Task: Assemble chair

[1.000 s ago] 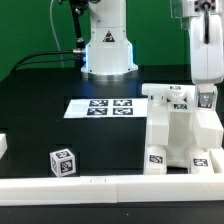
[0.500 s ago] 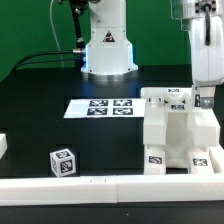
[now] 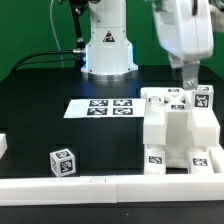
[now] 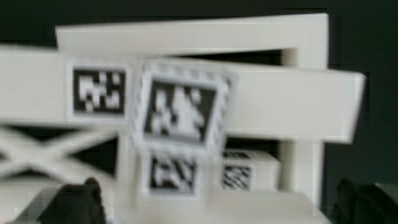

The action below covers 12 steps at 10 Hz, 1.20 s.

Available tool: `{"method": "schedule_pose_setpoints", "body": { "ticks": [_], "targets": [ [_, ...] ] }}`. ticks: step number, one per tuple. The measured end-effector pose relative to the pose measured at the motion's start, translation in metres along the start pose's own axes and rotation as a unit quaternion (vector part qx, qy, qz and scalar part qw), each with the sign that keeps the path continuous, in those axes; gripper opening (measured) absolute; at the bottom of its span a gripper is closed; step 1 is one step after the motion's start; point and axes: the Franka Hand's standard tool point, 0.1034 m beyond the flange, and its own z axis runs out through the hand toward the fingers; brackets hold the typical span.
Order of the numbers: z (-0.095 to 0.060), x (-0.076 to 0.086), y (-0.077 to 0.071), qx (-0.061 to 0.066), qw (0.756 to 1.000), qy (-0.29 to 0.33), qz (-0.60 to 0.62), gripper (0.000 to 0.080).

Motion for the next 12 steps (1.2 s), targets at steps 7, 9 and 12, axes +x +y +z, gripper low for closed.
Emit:
{"method": "schedule_pose_setpoints", "body": {
  "ticks": [7,9,12],
  "targets": [
    [-0.001,0.036,0.011,0.001,0.995,-0.003,-0.096,0.0649],
    [0.009,0.066,0.016,0.005,0.988,0.005,-0.156,0.0649],
    [0.015,0.066,0.018,0.011,0.988,0.011,-0.155,0.0649]
  ]
}}
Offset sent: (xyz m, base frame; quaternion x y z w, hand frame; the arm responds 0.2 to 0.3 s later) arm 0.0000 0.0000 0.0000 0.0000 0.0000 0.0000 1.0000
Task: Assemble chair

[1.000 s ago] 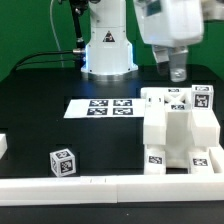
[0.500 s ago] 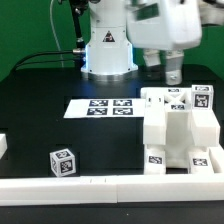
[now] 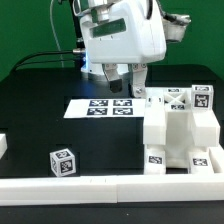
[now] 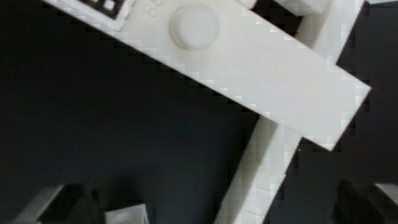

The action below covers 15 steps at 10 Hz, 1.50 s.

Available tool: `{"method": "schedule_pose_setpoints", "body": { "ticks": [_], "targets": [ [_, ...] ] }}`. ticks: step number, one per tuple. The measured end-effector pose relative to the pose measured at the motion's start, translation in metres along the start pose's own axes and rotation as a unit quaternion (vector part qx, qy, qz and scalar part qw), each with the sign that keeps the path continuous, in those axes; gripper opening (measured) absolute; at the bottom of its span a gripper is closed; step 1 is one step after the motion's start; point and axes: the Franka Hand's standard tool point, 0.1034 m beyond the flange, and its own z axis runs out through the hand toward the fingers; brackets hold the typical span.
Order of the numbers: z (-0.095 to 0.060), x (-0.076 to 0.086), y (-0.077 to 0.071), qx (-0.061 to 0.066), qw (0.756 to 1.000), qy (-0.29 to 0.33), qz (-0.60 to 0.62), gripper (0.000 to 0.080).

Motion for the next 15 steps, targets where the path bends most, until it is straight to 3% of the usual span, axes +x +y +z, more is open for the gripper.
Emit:
{"method": "schedule_pose_setpoints", "body": {
  "ticks": [2,5,7,12,13,15],
  "targets": [
    [0.001,0.003,0.002,-0.002,1.0,0.001,-0.022,0.0649],
    [0.011,0.035,0.024,-0.018,0.991,-0.003,-0.132,0.0649],
    [0.02,0.066,0.04,-0.008,0.986,0.025,-0.166,0.0649],
    [0.022,0.067,0.042,-0.008,0.986,0.029,-0.166,0.0649],
    [0.024,0.071,0.044,-0.007,0.987,0.027,-0.16,0.0649],
    [0.034,0.097,0.055,-0.014,0.993,0.026,-0.111,0.0649]
  ]
}}
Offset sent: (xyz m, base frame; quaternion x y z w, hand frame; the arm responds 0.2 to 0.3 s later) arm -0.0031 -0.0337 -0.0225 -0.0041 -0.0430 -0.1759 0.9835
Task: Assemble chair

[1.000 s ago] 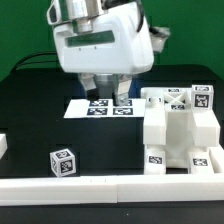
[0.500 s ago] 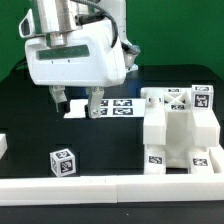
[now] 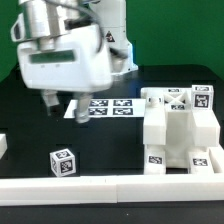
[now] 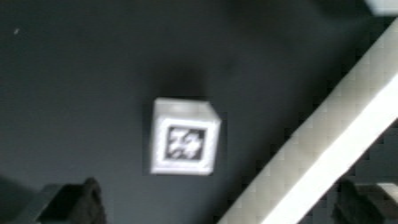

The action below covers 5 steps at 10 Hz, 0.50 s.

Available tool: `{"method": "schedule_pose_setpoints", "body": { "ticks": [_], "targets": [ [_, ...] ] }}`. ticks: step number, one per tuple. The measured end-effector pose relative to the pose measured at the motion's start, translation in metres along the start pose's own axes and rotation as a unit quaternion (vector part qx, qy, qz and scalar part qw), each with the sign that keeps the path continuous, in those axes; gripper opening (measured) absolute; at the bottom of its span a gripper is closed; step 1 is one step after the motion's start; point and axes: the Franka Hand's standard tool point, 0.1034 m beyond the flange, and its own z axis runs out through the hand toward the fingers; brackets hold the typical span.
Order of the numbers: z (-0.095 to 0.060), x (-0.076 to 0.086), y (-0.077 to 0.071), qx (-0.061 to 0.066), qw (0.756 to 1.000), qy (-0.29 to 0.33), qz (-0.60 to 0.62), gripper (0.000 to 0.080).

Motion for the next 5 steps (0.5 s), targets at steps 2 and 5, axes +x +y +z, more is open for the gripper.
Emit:
{"method": "schedule_pose_setpoints", "body": {
  "ticks": [2,5],
  "targets": [
    [-0.0014,0.0042,-0.0057,0.001,1.0,0.006,0.004,0.0649],
    [0.0003,0.0039,-0.0039,0.0,1.0,0.005,0.004,0.0649]
  ]
}}
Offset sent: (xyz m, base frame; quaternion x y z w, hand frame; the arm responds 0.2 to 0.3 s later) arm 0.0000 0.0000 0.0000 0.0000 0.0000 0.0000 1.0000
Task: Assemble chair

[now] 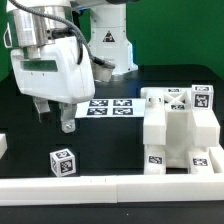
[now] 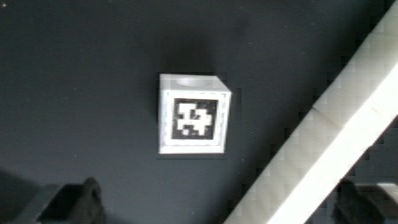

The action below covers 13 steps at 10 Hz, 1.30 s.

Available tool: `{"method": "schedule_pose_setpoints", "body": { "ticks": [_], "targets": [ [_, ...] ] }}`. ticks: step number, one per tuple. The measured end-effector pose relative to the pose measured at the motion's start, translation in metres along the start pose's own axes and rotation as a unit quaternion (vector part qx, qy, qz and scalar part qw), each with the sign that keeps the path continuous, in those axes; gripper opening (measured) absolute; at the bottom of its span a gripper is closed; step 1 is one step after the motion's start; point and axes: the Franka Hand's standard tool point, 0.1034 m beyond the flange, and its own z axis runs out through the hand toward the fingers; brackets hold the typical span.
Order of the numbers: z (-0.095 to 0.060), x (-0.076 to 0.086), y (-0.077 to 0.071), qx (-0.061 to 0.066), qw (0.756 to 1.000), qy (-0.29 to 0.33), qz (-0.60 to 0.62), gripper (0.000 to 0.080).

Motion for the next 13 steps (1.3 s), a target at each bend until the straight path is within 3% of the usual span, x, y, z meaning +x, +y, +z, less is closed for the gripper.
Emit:
{"method": "schedule_pose_setpoints", "body": {
  "ticks": [2,5,7,10,13],
  "targets": [
    [0.001,0.0,0.0,-0.001,1.0,0.0,0.0,0.0649],
    [0.014,0.003,0.005,-0.008,1.0,-0.001,0.018,0.0649],
    [0.031,0.001,0.009,-0.014,0.999,0.012,0.029,0.0649],
    [0.063,-0.016,0.012,-0.024,0.999,0.029,0.027,0.0649],
    [0.068,-0.02,0.01,-0.027,0.999,0.029,0.032,0.064]
  ]
}}
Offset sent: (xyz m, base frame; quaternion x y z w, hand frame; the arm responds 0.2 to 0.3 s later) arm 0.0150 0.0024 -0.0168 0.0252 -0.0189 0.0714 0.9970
